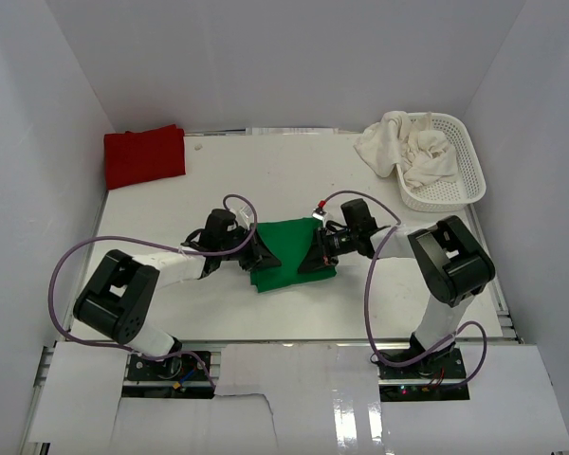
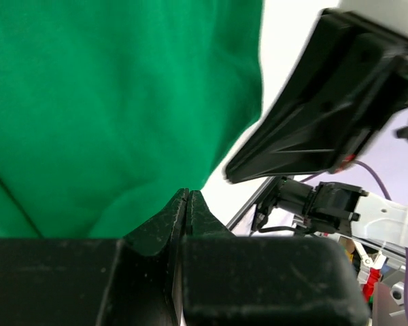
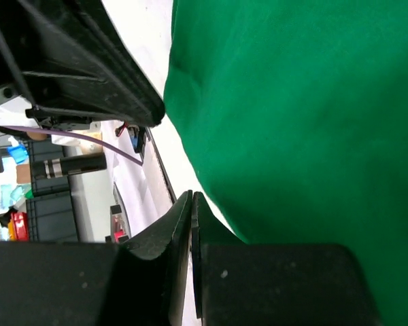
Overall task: Fold and stack the t-shirts
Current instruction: Smooth out wrinkles on the folded tshirt
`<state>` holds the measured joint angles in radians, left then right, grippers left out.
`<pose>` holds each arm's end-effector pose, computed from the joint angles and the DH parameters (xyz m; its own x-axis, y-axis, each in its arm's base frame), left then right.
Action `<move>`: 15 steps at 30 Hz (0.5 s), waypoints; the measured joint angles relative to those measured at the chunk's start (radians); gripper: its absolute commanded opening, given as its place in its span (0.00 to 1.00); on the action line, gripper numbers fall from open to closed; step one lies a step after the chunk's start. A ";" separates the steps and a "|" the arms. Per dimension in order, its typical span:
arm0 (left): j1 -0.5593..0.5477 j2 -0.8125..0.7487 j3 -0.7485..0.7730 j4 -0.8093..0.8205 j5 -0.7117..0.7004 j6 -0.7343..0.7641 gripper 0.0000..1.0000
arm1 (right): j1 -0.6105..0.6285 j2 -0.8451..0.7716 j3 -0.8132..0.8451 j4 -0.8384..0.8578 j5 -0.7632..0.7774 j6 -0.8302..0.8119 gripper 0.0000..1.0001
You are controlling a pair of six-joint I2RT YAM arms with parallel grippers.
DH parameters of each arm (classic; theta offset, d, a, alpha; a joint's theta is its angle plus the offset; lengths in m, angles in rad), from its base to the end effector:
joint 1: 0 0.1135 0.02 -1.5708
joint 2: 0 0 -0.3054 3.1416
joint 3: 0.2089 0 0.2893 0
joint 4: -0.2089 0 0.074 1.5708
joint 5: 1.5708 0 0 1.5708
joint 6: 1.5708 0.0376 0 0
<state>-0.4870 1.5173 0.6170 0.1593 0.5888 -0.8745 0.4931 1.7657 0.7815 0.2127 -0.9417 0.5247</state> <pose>0.2591 -0.1608 0.1629 -0.9590 -0.2141 -0.1856 0.0242 0.5907 -0.8065 0.2980 0.1947 0.1436 -0.9268 -0.1634 -0.3380 -0.3753 0.3765 0.8470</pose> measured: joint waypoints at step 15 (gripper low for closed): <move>-0.015 0.000 0.014 0.036 0.026 -0.036 0.13 | 0.023 0.179 -0.052 0.220 -0.035 0.098 0.08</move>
<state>-0.5022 1.5169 0.6312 0.1955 0.6144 -0.9108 0.5163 1.9446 0.7292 0.4328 -0.9768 0.6224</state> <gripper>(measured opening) 0.135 0.078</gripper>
